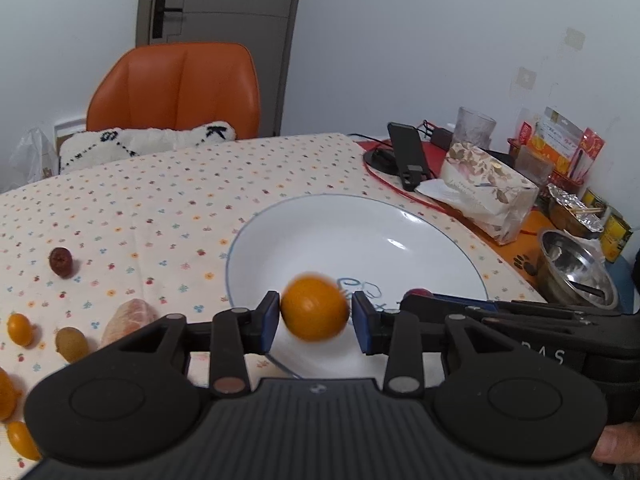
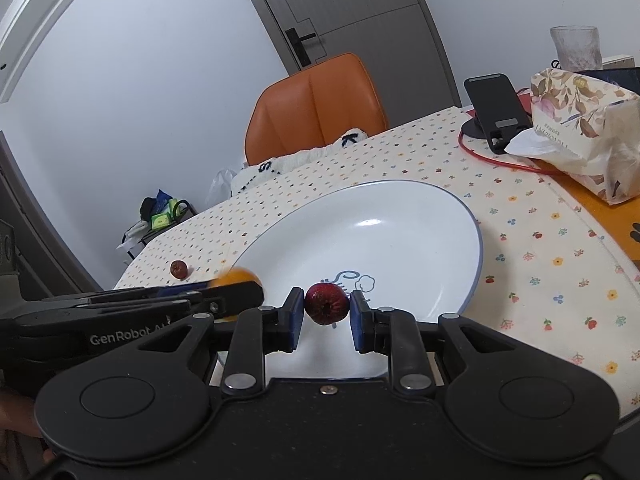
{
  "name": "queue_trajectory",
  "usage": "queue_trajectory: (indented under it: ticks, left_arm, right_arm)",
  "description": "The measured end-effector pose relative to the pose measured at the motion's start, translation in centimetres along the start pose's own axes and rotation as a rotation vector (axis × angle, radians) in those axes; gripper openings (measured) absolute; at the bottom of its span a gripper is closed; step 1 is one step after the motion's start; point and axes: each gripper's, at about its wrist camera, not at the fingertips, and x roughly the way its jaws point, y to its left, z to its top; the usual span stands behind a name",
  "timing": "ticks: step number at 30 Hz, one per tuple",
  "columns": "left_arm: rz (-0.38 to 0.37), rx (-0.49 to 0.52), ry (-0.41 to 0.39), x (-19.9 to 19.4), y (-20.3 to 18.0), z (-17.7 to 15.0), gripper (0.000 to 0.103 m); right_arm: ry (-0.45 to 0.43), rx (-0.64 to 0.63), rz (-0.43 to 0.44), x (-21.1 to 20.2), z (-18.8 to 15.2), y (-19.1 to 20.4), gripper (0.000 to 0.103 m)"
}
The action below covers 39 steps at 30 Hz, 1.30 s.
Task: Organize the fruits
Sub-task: 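Carry the orange in the left tool while the right tool carries the plum to the plate, then open the left tool over the plate while the right tool releases the plum there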
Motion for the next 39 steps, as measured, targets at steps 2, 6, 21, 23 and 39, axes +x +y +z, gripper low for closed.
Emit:
queue_trajectory:
  ticks: [2,6,21,23,39]
  left_arm:
    - [0.009,-0.002,-0.005,-0.3,0.3,0.1,0.040]
    - [0.027,-0.017,-0.012,-1.3,0.9,0.2,0.042]
    - [0.198,-0.051,-0.063,-6.2,4.1,-0.7,0.082]
    - [0.216,-0.063,-0.069,-6.9,4.6,-0.9,0.083]
    - [0.284,-0.111,-0.092,-11.7,6.9,-4.1,0.086]
  right_arm:
    - [0.000,-0.002,0.001,0.0,0.0,0.1,0.023]
    - [-0.003,-0.005,0.005,0.0,0.1,0.5,0.026]
    - [-0.032,-0.018,0.006,-2.0,-0.7,2.8,0.057]
    - [-0.038,-0.020,0.006,-2.4,-0.9,3.0,0.061]
    - [-0.014,-0.045,0.032,-3.4,-3.5,5.8,0.070]
